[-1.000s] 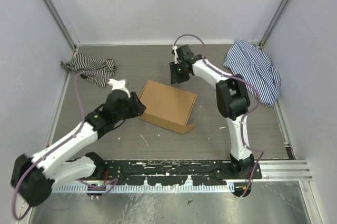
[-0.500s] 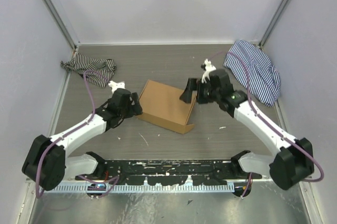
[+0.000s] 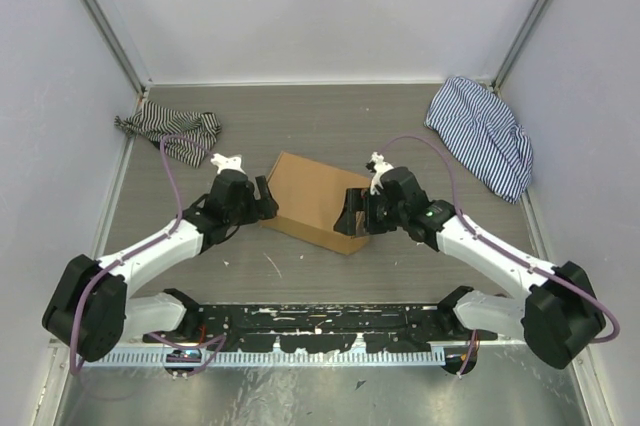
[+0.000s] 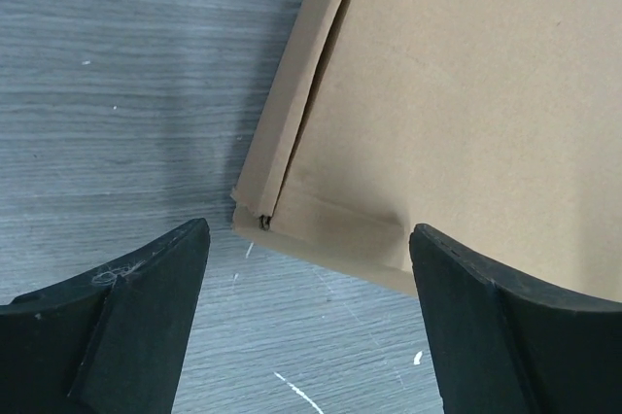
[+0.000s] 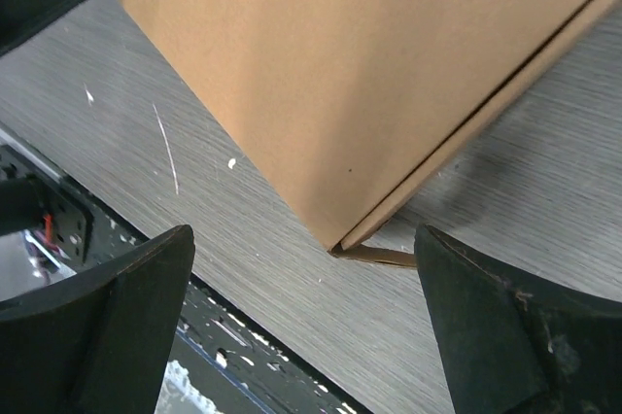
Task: Fold the paper box
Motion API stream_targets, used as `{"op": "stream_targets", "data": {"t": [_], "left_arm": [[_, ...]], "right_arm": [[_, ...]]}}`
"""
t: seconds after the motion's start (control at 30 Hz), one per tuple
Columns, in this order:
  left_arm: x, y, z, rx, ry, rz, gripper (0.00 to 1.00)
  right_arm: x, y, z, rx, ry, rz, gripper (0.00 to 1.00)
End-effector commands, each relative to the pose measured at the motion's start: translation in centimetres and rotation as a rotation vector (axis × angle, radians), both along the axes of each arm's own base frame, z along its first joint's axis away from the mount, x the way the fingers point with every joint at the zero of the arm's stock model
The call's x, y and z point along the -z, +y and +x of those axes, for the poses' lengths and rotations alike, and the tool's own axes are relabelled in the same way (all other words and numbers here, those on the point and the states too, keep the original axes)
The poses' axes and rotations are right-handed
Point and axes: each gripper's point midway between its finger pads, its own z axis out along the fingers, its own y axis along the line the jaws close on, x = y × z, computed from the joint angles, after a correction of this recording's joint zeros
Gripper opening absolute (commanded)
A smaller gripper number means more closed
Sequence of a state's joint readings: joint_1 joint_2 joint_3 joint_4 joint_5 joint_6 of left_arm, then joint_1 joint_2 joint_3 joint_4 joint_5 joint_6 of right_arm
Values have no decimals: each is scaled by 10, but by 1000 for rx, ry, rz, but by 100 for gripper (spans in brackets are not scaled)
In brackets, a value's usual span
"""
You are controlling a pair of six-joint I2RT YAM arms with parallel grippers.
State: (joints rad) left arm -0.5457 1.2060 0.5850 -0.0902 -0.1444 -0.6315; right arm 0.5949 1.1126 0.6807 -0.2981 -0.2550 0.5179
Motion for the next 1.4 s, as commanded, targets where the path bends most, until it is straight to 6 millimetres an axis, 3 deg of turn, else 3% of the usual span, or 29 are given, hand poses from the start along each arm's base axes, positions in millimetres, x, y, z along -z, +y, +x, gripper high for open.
{"op": "stream_targets", "data": {"t": [0.0,0.37,0.57,0.7,0.83,0.97,1.2,1.37], "left_arm": [[2,-1,-2,13,-10,-19,90],[19,-4,-5,40,40,5,89],[31,-8,-4,50,69,8,88],[33,-11,-4,59,82,3,88],[31,-12,-7,66,85,-10,84],[29,-9,-13,65,86,-14,83],[18,-3,-21,58,62,-26,83],[3,2,-26,47,28,-49,83]], "right_arm": [[0,16,6,-93,-92,-37,100],[25,16,-7,-175,-75,-153,100],[25,28,-24,-262,-34,-94,90],[28,29,-31,-288,-6,-93,80],[34,31,-38,-318,44,-89,62],[34,36,-41,-338,71,-72,38],[23,43,-40,-379,72,-21,26],[9,34,-31,-377,86,70,18]]}}
